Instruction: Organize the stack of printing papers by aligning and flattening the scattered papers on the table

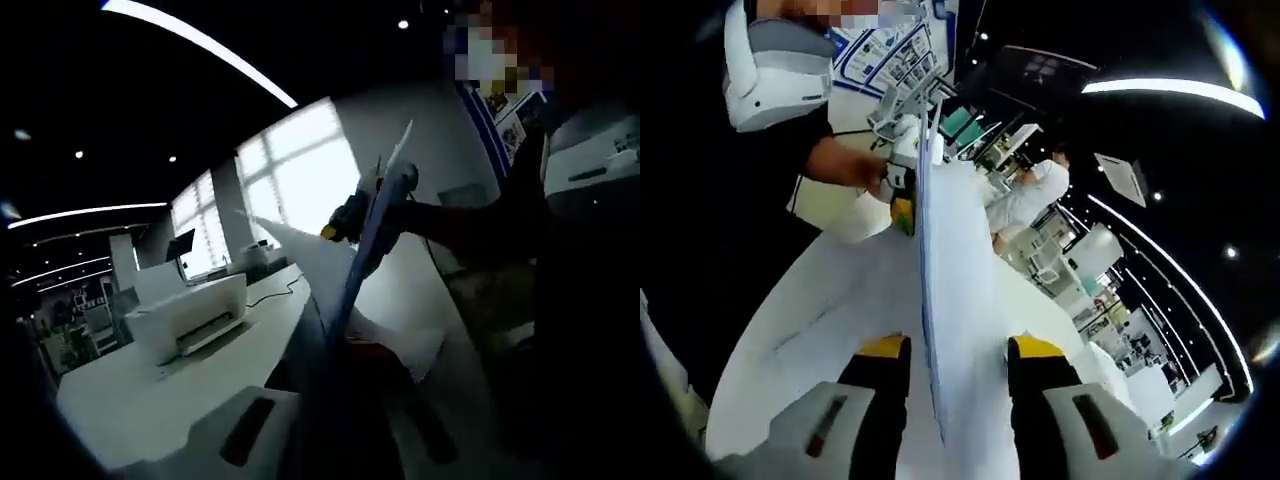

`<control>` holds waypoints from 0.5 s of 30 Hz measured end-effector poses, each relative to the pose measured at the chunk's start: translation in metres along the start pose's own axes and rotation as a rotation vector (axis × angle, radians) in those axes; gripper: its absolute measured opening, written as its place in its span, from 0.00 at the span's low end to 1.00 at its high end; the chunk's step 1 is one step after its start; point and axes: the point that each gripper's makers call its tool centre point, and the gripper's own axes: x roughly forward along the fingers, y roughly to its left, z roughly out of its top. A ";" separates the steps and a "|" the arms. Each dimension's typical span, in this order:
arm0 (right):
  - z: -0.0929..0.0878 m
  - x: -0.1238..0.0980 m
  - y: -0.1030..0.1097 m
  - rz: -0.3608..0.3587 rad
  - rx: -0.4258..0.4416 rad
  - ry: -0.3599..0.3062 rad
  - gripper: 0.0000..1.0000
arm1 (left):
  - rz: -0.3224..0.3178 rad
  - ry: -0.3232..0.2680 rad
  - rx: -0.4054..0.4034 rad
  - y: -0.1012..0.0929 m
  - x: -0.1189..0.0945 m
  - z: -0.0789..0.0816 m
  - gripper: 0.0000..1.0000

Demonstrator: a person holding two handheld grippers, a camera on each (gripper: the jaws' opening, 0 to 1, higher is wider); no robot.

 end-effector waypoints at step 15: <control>-0.017 -0.039 -0.037 -0.277 0.166 -0.182 0.78 | 0.037 -0.084 -0.099 0.022 -0.020 0.011 0.06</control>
